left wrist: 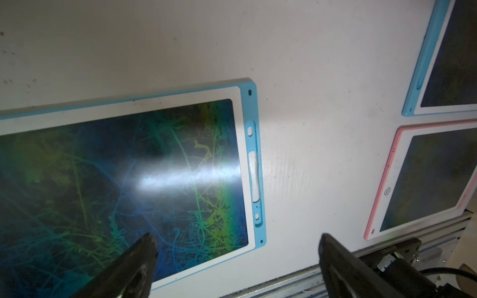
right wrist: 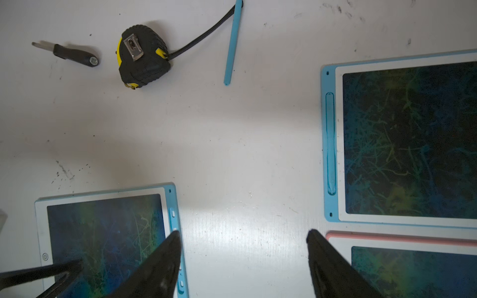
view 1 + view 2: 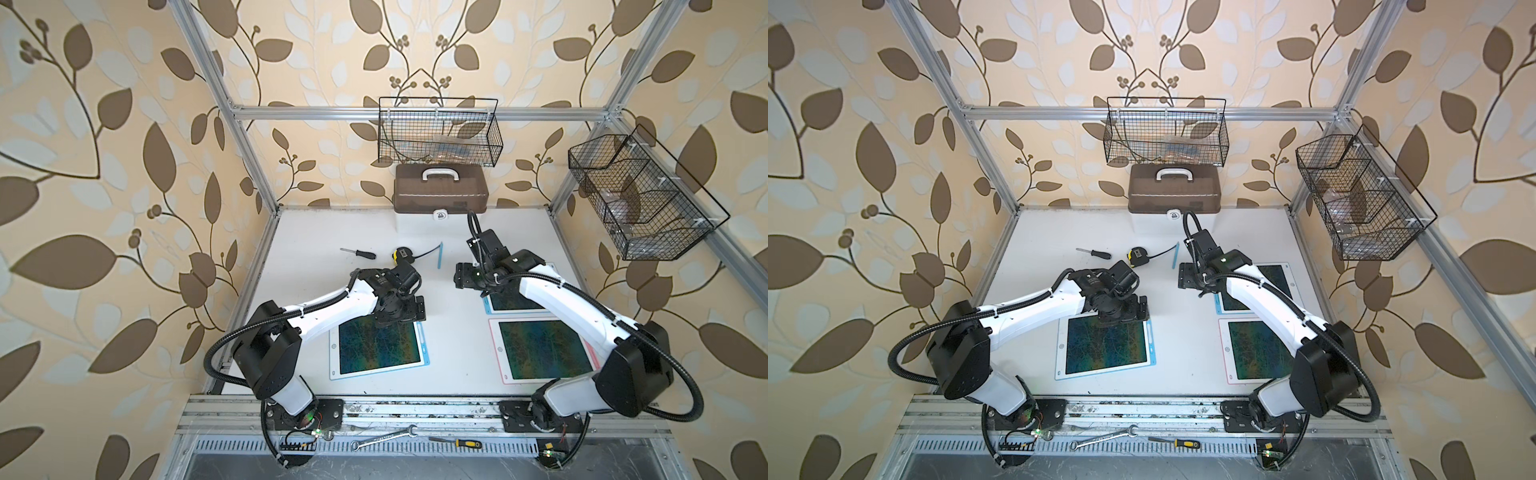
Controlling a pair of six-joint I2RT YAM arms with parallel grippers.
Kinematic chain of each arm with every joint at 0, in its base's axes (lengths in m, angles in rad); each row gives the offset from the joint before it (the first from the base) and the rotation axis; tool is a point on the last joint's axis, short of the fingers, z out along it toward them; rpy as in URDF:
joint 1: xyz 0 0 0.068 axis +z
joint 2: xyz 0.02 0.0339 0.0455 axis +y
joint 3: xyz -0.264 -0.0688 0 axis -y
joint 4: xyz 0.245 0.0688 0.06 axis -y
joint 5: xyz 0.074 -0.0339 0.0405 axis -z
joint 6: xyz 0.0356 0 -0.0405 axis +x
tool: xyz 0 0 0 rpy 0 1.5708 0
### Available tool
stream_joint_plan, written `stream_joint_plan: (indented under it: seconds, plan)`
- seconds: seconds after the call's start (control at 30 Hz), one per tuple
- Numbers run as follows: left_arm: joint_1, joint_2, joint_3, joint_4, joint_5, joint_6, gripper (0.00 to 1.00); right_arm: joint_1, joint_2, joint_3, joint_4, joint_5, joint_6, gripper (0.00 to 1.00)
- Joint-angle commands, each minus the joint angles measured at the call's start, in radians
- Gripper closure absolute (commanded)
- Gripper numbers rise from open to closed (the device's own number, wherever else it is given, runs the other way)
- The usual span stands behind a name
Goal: Place the stylus back onto the writing tablet
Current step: Pick up the stylus from the center of the board.
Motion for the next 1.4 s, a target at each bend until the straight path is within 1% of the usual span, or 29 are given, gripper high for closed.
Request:
stream_joint_plan:
  seconds: [0.0,0.13,0.23,0.53,0.77,1.07,1.13,1.37]
  plan:
    - [0.033,-0.064,-0.010,-0.028,-0.021,0.032,0.03,0.008,0.075,0.074,-0.021,0.048,0.003,0.24]
    - [0.076,-0.064,-0.001,-0.044,-0.015,0.035,0.04,0.005,0.205,0.174,-0.011,0.025,-0.027,0.26]
    - [0.091,-0.064,0.012,-0.051,-0.014,0.028,0.05,0.005,0.296,0.262,-0.021,0.026,-0.050,0.28]
    - [0.147,-0.075,0.025,-0.071,-0.010,0.024,0.08,-0.019,0.494,0.434,-0.014,0.017,-0.085,0.37]
    - [0.150,-0.094,0.009,-0.064,-0.013,0.009,0.09,-0.054,0.577,0.471,0.020,-0.002,-0.093,0.39]
    - [0.153,-0.109,-0.031,-0.045,-0.008,-0.021,0.09,-0.069,0.671,0.544,0.039,-0.015,-0.094,0.42]
    - [0.153,-0.145,-0.040,-0.040,-0.006,-0.027,0.09,-0.070,0.692,0.564,0.045,-0.017,-0.087,0.44]
    - [0.155,-0.160,-0.048,-0.041,-0.007,-0.028,0.09,-0.075,0.766,0.637,0.031,-0.019,-0.069,0.49]
